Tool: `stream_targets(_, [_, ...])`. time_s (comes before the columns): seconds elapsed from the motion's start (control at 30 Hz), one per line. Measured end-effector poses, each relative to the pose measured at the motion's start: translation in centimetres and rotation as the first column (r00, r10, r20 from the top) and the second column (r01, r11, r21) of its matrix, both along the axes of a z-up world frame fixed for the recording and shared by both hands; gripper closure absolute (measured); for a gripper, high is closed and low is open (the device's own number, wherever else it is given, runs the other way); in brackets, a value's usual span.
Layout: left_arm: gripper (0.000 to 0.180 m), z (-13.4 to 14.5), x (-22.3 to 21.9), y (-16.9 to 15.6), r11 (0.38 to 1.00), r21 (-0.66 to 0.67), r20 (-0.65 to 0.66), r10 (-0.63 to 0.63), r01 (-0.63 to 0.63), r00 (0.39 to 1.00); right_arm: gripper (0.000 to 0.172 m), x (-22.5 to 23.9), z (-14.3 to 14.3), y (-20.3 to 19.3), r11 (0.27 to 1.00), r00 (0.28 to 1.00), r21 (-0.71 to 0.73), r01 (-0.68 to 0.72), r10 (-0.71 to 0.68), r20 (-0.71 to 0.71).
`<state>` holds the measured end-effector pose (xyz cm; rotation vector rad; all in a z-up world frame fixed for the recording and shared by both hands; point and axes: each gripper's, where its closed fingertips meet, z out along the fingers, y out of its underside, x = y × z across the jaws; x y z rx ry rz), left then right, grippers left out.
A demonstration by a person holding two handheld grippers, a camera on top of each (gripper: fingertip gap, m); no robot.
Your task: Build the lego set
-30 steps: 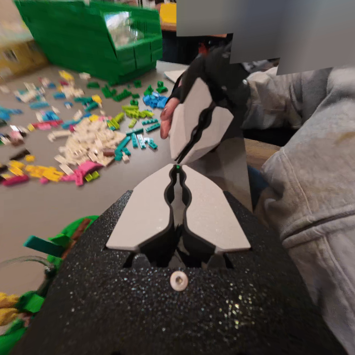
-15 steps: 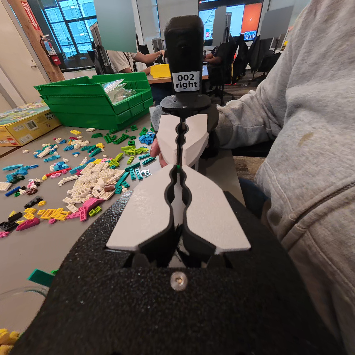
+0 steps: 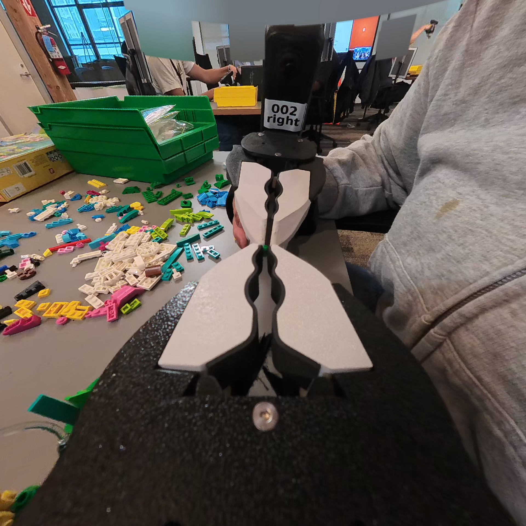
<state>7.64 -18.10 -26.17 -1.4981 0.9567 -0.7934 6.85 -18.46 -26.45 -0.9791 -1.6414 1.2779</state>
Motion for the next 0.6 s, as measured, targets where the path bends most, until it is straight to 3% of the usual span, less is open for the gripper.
stream_targets(0.6, [0.178,0.04,0.47,-0.32,1.000,0.008,0.006,-0.027,0.027,1.000,0.170,0.24,0.41,-0.28,0.994,0.999,-0.100,-0.049,0.050,0.008])
